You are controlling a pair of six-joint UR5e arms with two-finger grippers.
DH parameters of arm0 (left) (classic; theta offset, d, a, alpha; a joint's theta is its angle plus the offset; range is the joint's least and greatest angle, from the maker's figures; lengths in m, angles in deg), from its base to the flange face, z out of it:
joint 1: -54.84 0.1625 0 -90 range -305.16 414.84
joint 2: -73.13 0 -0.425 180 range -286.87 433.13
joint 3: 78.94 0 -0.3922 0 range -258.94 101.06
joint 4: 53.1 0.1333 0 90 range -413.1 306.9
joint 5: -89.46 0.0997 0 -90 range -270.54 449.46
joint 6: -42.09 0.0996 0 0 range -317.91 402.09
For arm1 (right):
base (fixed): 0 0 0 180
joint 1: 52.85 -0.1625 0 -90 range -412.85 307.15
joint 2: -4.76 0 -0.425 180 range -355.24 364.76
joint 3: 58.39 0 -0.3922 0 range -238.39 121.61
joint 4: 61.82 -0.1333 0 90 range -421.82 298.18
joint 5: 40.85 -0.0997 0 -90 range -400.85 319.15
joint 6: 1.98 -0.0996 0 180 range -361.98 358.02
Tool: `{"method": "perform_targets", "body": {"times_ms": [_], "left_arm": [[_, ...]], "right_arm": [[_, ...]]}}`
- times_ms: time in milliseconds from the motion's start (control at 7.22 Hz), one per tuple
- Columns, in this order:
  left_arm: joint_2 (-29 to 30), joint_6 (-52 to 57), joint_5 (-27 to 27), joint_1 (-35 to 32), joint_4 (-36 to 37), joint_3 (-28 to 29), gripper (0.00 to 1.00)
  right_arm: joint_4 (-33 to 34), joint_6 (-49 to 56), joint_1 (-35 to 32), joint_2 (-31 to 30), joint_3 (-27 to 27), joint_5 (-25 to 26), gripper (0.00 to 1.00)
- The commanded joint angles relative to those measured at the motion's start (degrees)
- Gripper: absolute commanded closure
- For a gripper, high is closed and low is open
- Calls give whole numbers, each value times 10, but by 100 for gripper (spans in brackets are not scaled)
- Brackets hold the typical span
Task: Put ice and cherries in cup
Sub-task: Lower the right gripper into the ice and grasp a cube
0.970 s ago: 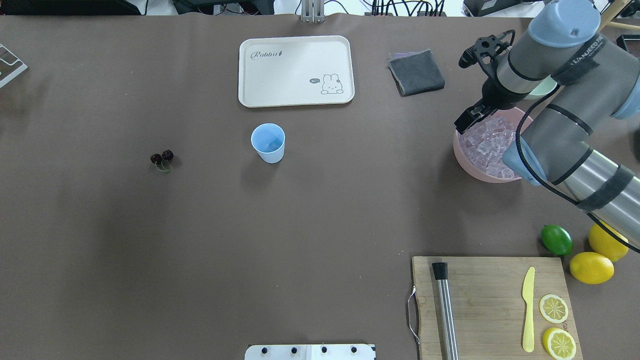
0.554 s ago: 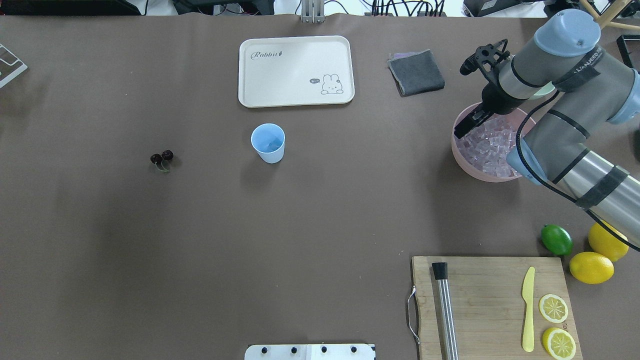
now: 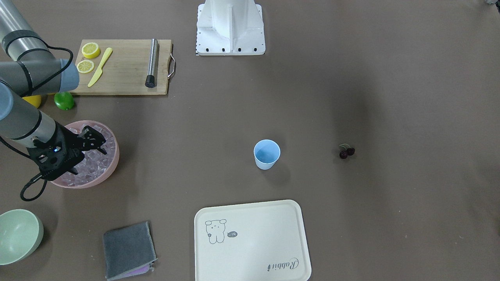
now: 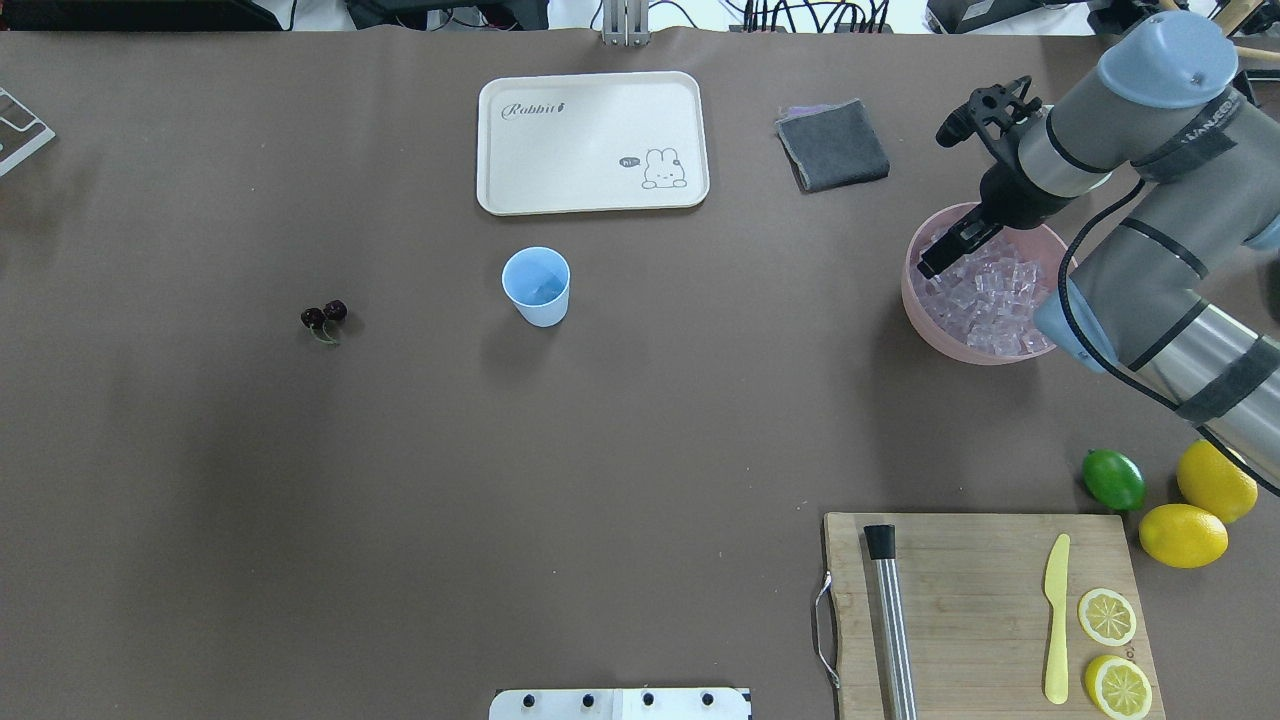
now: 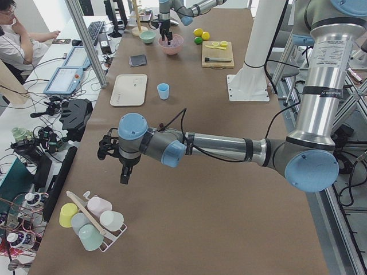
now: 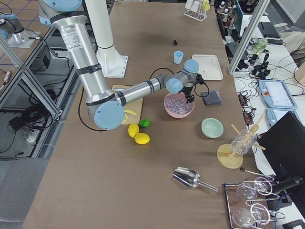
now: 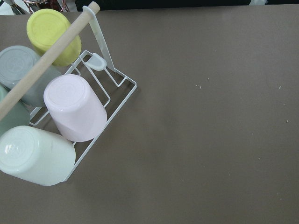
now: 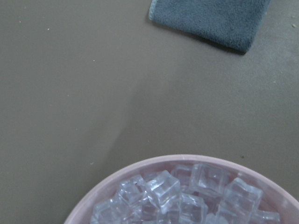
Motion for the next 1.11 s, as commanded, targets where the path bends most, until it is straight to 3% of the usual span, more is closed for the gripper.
{"method": "perform_targets", "body": {"times_ms": [0, 416, 693, 970], "left_arm": [[0, 0, 0, 0, -1, 0, 2], [-1, 0, 0, 0, -1, 1, 2], [-5, 0, 1, 0, -1, 0, 2], [-6, 0, 0, 0, -1, 0, 2]], "right_arm": [[3, 0, 15, -16, -6, 22, 8], [2, -6, 31, -30, -20, 41, 16], [2, -7, 31, -33, -21, 41, 40], [2, -7, 31, -34, -22, 42, 46]]}}
